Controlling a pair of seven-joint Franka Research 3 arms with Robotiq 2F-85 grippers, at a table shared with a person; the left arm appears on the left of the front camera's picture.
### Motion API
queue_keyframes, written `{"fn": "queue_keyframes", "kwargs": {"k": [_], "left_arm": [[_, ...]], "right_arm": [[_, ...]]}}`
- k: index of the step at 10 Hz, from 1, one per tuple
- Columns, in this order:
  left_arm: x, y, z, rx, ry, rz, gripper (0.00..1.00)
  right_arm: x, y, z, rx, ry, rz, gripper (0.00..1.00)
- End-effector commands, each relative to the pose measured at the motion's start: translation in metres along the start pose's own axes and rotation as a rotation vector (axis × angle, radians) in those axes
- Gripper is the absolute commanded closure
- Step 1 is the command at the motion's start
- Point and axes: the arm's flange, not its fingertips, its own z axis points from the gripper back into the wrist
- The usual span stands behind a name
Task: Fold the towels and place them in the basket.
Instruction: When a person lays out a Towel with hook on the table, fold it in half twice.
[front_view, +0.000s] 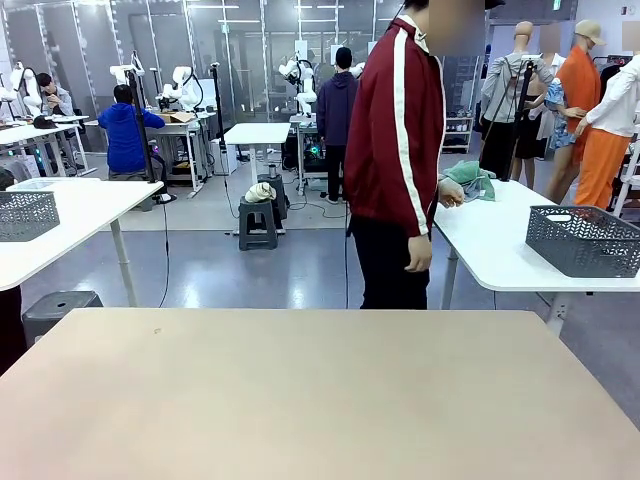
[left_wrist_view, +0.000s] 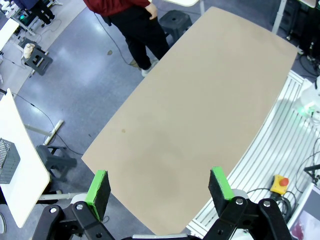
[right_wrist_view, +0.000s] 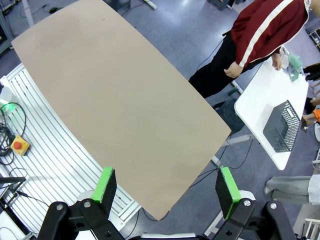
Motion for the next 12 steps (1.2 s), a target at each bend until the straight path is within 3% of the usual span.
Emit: {"fn": "queue_keyframes", "kwargs": {"k": [1,12], "left_arm": [[-0.0016,-0.0006,0.001,0.002,-0.005,0.0,0.0],[-0.0016,-0.0006,0.001,0.002,-0.005,0.0,0.0]], "right_arm": [[-0.001,0.0005,0.0016,-0.002,-0.004,0.001,0.0],[-0.001,0.0005,0.0016,-0.002,-0.004,0.001,0.0]]}}
